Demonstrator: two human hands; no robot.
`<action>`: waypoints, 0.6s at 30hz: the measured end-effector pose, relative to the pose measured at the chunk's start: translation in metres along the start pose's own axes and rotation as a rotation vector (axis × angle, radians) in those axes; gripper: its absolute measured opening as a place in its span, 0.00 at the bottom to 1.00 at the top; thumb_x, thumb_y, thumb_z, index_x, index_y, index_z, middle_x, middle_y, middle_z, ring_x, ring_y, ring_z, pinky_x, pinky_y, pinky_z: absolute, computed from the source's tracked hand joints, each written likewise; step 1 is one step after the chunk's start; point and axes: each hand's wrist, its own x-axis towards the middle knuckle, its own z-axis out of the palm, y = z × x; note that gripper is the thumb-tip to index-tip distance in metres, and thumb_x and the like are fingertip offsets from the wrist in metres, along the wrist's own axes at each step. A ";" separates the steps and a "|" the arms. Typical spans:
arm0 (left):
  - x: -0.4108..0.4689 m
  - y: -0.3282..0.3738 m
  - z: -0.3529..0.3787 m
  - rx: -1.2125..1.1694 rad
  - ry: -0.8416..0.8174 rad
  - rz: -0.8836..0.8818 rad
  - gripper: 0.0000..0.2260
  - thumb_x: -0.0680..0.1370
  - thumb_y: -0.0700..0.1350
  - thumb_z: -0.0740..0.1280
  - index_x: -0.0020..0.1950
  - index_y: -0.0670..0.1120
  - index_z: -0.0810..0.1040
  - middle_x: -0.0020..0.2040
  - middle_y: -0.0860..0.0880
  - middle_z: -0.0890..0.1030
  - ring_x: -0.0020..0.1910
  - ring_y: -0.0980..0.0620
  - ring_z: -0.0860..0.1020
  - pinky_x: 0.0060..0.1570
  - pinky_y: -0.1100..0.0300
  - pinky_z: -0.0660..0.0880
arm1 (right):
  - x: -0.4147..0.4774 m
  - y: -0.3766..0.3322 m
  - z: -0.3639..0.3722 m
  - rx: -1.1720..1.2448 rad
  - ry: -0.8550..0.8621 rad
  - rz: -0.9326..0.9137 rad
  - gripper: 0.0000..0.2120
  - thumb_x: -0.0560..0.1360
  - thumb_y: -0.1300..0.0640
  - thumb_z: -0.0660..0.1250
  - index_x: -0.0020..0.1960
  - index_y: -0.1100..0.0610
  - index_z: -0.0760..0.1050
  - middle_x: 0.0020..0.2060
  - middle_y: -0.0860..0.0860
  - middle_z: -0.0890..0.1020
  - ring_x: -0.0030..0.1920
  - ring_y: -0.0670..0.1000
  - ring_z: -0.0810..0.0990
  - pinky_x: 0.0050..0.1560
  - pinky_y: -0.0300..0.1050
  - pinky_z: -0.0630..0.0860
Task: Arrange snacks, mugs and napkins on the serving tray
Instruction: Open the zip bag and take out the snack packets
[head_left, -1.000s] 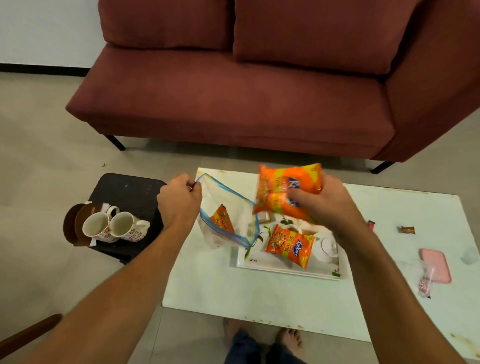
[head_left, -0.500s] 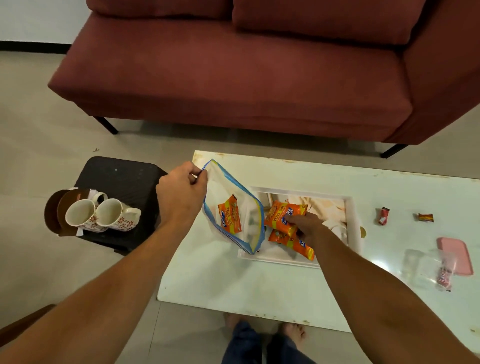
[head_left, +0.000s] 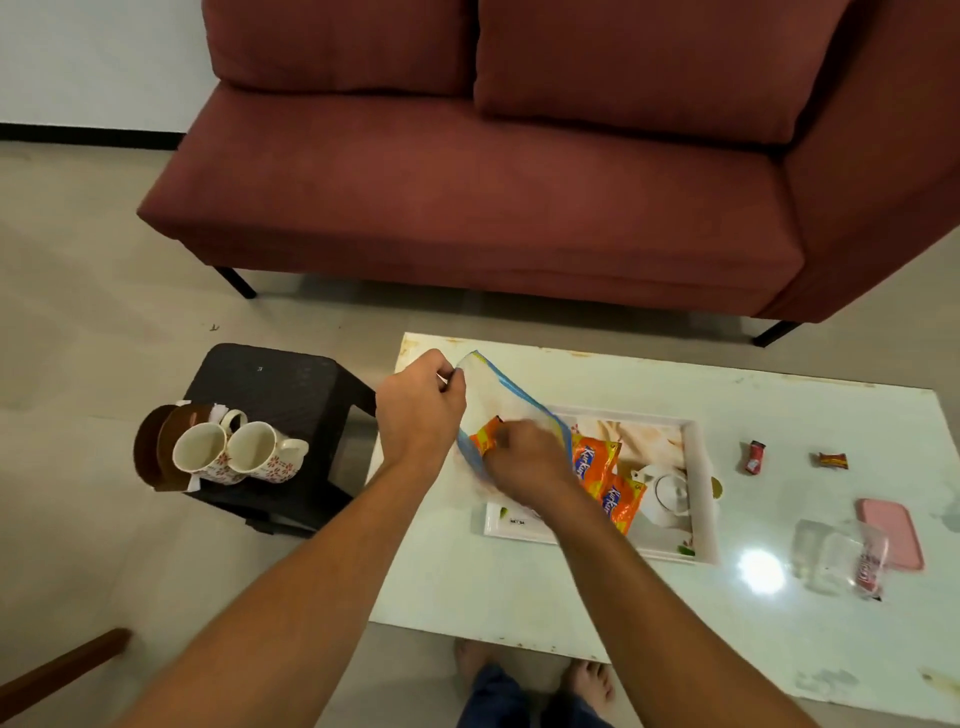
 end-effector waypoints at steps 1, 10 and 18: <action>-0.001 0.001 -0.003 0.004 0.002 0.031 0.09 0.78 0.51 0.72 0.43 0.46 0.81 0.37 0.48 0.85 0.30 0.55 0.76 0.30 0.65 0.73 | 0.009 -0.003 0.006 -0.120 -0.058 0.084 0.16 0.77 0.53 0.63 0.63 0.57 0.77 0.58 0.55 0.83 0.57 0.57 0.82 0.52 0.45 0.77; -0.006 -0.005 -0.014 -0.164 -0.136 0.111 0.08 0.78 0.52 0.72 0.44 0.48 0.80 0.41 0.51 0.86 0.31 0.59 0.76 0.34 0.71 0.69 | 0.062 0.011 0.036 -0.296 -0.045 0.252 0.23 0.76 0.40 0.66 0.61 0.57 0.75 0.55 0.53 0.83 0.55 0.56 0.84 0.53 0.46 0.79; 0.010 -0.019 -0.022 -0.118 0.000 0.054 0.08 0.78 0.50 0.71 0.43 0.47 0.80 0.36 0.50 0.84 0.32 0.52 0.81 0.32 0.59 0.78 | 0.056 -0.024 0.045 -0.242 0.066 0.143 0.15 0.78 0.53 0.65 0.61 0.60 0.76 0.61 0.58 0.81 0.62 0.60 0.79 0.58 0.50 0.76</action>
